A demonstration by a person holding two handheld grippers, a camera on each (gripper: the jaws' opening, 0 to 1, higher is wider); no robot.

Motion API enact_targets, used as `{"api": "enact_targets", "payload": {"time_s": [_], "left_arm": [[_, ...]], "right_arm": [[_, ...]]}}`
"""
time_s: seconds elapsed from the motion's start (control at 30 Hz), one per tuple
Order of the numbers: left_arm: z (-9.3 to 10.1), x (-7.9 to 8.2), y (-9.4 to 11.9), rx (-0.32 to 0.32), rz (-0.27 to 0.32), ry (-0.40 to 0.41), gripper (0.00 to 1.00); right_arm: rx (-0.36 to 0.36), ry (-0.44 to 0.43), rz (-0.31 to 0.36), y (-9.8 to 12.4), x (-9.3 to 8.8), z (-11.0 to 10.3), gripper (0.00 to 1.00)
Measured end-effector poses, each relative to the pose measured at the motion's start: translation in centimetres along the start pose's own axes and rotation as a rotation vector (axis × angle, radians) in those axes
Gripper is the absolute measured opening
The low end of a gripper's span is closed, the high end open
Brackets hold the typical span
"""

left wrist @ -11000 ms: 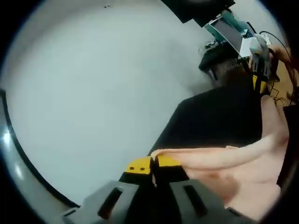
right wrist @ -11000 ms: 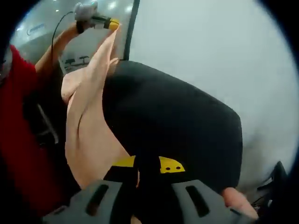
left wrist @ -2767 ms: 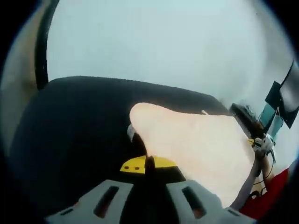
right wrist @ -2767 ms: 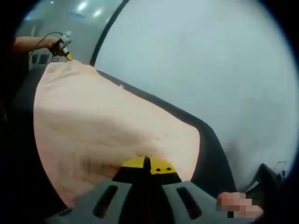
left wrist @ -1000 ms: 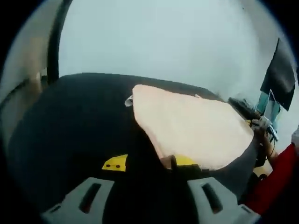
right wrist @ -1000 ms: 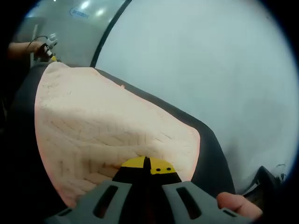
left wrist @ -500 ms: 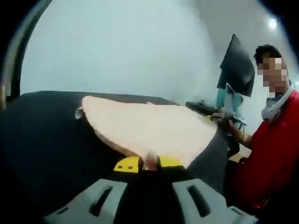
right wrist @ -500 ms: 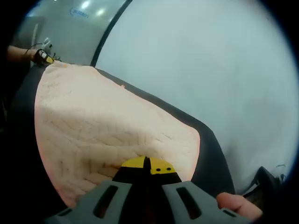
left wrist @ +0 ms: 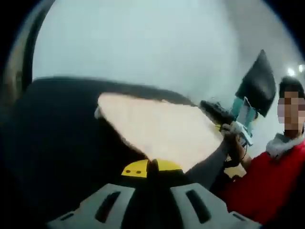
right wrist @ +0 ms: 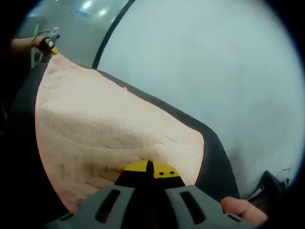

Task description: Fold the towel on the table until its edges align and the towel forms a compact rectangular stack.

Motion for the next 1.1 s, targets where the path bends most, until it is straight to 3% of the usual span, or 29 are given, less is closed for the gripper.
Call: {"api": "enact_targets", "payload": {"time_s": [0.03, 0.07, 0.1, 0.13, 0.17, 0.2, 0.23, 0.3, 0.33, 0.43, 0.5, 0.57, 0.63, 0.67, 0.73, 0.77, 0.83, 0.9, 0.97, 1.0, 1.03, 1.1], "left_arm": [[-1.3, -1.5, -0.1, 0.05, -0.119, 0.003, 0.11], [-2.7, -2.7, -0.1, 0.119, -0.214, -0.044, 0.13], [-4.1, -2.9, -0.2, 0.203, -0.251, -0.128, 0.14], [-4.7, -1.2, -0.5, 0.258, -0.155, -0.151, 0.14], [-4.2, 0.9, -0.8, 0.246, -0.022, -0.111, 0.14], [-2.8, 2.7, -0.9, 0.165, 0.062, -0.054, 0.14], [-4.6, 6.1, 0.8, 0.065, 0.153, -0.055, 0.14], [-4.9, 11.1, 1.9, 0.047, 0.329, -0.093, 0.19], [-5.3, 12.7, 1.8, 0.053, 0.346, -0.063, 0.22], [-7.2, 17.8, 0.0, 0.233, 0.401, -0.161, 0.32], [-7.8, 20.3, -2.3, 0.23, 0.392, -0.171, 0.29], [-6.7, 22.9, -4.8, 0.192, 0.454, -0.248, 0.31], [-7.6, 22.8, -6.9, 0.205, 0.391, -0.199, 0.31], [-8.5, 22.9, -7.7, 0.234, 0.379, -0.203, 0.32], [-10.1, 22.6, -8.9, 0.247, 0.36, -0.131, 0.32], [-9.9, 23.3, -9.4, 0.23, 0.402, -0.115, 0.32], [-9.3, 23.7, -8.3, 0.18, 0.54, -0.094, 0.36], [-6.4, 22.7, -5.8, 0.169, 0.697, -0.138, 0.39], [-5.3, 21.2, -3.8, 0.224, 0.767, -0.17, 0.39], [-4.5, 19.9, -3.0, 0.281, 0.774, -0.196, 0.39], [-2.7, 18.6, -2.3, 0.328, 0.78, -0.295, 0.39], [1.7, 16.4, -2.5, 0.363, 0.719, -0.456, 0.39]], "right_arm": [[-0.001, 0.003, 0.0, 0.0, 0.0, 0.0, 0.0], [-0.003, 0.006, 0.0, 0.0, 0.0, 0.0, 0.0], [-0.003, 0.008, 0.001, 0.0, 0.0, 0.0, 0.0], [-0.004, 0.012, 0.001, 0.1, 0.1, -0.1, 0.0], [-0.003, 0.015, 0.002, 0.1, 0.1, -0.1, 0.0], [-0.004, 0.015, 0.001, 0.1, 0.1, -0.1, 0.0], [-0.005, 0.016, 0.001, 0.1, 0.0, -0.1, 0.0], [-0.003, 0.014, 0.0, 0.1, 0.1, -0.1, 0.0], [-0.002, 0.011, 0.0, 0.1, 0.0, -0.1, 0.0], [0.001, 0.004, 0.0, 0.0, 0.0, -0.1, 0.0], [0.001, 0.005, 0.0, 0.1, 0.0, -0.1, 0.0], [0.002, 0.004, 0.001, 0.1, 0.0, -0.1, 0.0], [0.01, -0.006, 0.007, 0.2, 0.1, 0.0, 0.0], [0.035, -0.025, 0.039, 0.3, 0.5, -0.1, 0.01], [0.047, -0.086, 0.122, 1.1, 1.6, 0.4, 0.06], [0.042, -0.122, 0.156, 1.5, 1.9, 0.9, 0.05], [0.001, -0.198, 0.167, 1.9, 1.6, 2.5, 0.06], [-0.022, -0.265, 0.165, 2.1, 1.2, 3.6, 0.06], [-0.039, -0.343, 0.183, 2.5, 1.2, 4.4, 0.1], [-0.036, -0.393, 0.192, 2.6, 1.1, 4.9, 0.1], [-0.029, -0.429, 0.202, 2.8, 1.1, 5.2, 0.1], [-0.024, -0.548, 0.207, 2.8, 0.9, 6.5, 0.1]]}}
Point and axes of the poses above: the point that each gripper's makers call its tool centre point, and the gripper's own axes: y roughly backward along the fingers, z roughly to its right, x roughly out of its top, the point moved 3 cm from there along y, roughly backward along the fingers, and after that the axes turned 10 degrees about -z, right-handed, at the moved point
